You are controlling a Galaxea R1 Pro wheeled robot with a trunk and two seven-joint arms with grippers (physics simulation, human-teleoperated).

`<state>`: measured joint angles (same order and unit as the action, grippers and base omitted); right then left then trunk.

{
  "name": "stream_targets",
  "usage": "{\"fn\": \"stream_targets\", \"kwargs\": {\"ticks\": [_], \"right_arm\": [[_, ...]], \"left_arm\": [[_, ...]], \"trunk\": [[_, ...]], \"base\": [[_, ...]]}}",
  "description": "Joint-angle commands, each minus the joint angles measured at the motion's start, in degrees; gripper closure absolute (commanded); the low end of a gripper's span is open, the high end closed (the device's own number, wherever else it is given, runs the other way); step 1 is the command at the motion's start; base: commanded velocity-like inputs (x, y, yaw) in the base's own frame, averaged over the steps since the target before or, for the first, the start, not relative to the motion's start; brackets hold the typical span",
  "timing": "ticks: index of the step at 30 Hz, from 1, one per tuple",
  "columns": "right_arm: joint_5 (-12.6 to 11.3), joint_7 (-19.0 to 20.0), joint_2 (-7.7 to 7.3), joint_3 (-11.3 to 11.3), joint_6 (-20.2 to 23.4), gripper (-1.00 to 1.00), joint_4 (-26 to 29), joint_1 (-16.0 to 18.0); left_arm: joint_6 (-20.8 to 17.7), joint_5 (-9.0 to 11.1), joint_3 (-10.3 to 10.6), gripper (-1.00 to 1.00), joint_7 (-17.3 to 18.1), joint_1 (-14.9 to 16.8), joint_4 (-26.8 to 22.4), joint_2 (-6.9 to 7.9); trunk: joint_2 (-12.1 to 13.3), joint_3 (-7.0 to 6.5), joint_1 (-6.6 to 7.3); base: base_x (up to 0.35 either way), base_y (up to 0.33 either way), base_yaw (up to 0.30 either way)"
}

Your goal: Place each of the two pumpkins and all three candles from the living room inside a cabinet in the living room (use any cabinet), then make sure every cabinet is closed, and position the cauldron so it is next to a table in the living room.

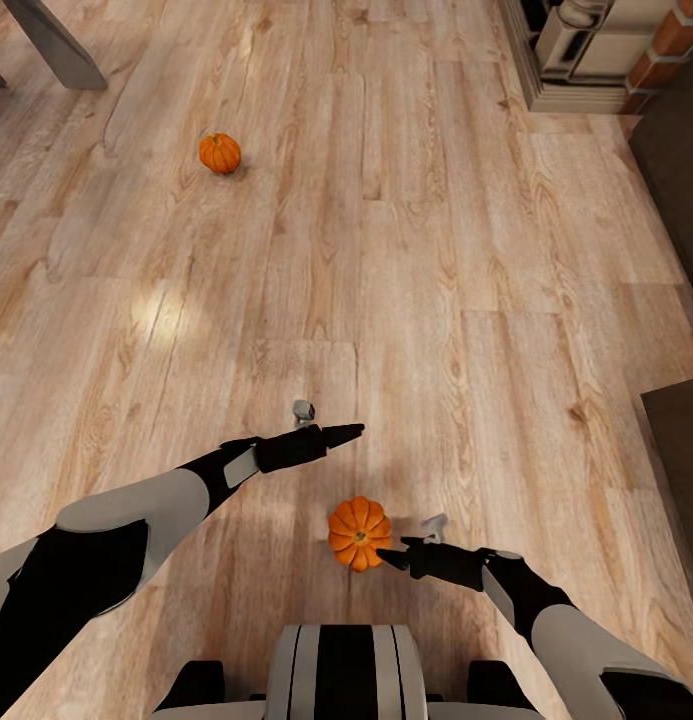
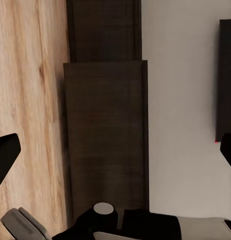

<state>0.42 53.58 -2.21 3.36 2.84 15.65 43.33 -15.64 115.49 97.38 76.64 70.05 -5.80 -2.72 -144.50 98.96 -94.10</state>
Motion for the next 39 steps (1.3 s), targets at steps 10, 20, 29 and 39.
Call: {"fn": "stream_targets", "kwargs": {"ticks": [10, 20, 29, 39], "right_arm": [[-0.12, 0.36, 0.33, -0.03, 0.13, -1.0, 2.51, 0.0], [-0.24, 0.3, 0.29, -0.02, 0.14, -1.0, 3.19, 0.0], [0.0, -0.31, 0.34, -0.01, 0.2, -1.0, 3.19, 0.0], [-0.06, -2.44, 0.45, -0.01, 0.24, -1.0, 3.16, 0.0]], "left_arm": [[0.0, 0.0, 0.0, -1.0, 0.0, 0.0, 0.0, -0.06], [0.0, 0.0, 0.0, -1.0, 0.0, 0.0, 0.0, -0.09], [0.0, 0.0, 0.0, -1.0, 0.01, 0.0, 0.0, 0.01], [0.0, 0.0, 0.0, -1.0, 0.09, 0.0, 0.0, 0.23]], "trunk": [[0.0, 0.0, 0.0], [0.0, 0.0, 0.0], [0.0, 0.0, 0.0], [0.0, 0.11, 0.0]], "base": [[0.0, 0.0, 0.0], [0.0, 0.0, 0.0], [0.0, 0.0, 0.0], [0.0, 0.0, 0.103]]}}
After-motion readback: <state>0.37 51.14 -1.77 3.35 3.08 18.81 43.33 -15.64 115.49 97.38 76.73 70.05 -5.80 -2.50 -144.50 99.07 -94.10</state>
